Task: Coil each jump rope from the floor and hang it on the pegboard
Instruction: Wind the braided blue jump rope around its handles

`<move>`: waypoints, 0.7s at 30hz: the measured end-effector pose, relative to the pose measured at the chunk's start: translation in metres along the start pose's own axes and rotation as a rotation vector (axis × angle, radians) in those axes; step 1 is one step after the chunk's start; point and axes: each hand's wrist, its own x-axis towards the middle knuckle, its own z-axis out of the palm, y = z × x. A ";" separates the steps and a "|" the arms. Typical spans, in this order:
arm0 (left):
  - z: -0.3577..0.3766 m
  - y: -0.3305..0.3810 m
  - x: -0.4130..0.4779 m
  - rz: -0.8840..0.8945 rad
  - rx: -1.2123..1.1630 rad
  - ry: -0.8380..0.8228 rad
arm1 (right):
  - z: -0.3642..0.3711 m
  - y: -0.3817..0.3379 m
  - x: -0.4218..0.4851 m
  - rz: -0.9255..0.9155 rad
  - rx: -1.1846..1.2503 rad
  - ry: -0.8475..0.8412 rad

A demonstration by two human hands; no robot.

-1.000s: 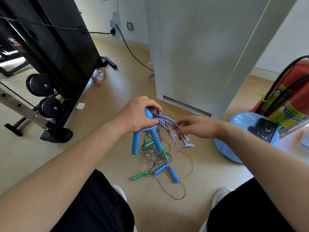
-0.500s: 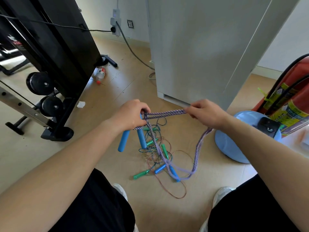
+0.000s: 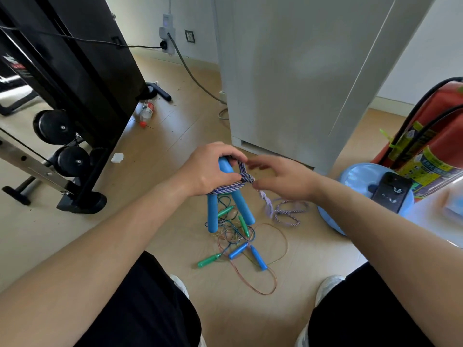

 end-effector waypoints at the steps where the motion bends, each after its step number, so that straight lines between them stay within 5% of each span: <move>1: -0.001 0.003 0.000 0.001 -0.012 0.003 | 0.003 -0.002 0.001 -0.018 0.071 -0.039; 9: 0.001 0.007 -0.020 -0.110 -0.139 0.038 | -0.002 -0.011 0.000 0.015 0.075 -0.086; 12: 0.006 0.007 -0.022 -0.164 -0.188 0.131 | 0.004 -0.012 0.000 -0.039 -0.019 -0.145; 21: 0.035 0.018 -0.018 -0.340 -0.477 0.519 | 0.023 -0.024 -0.005 0.003 -0.049 0.068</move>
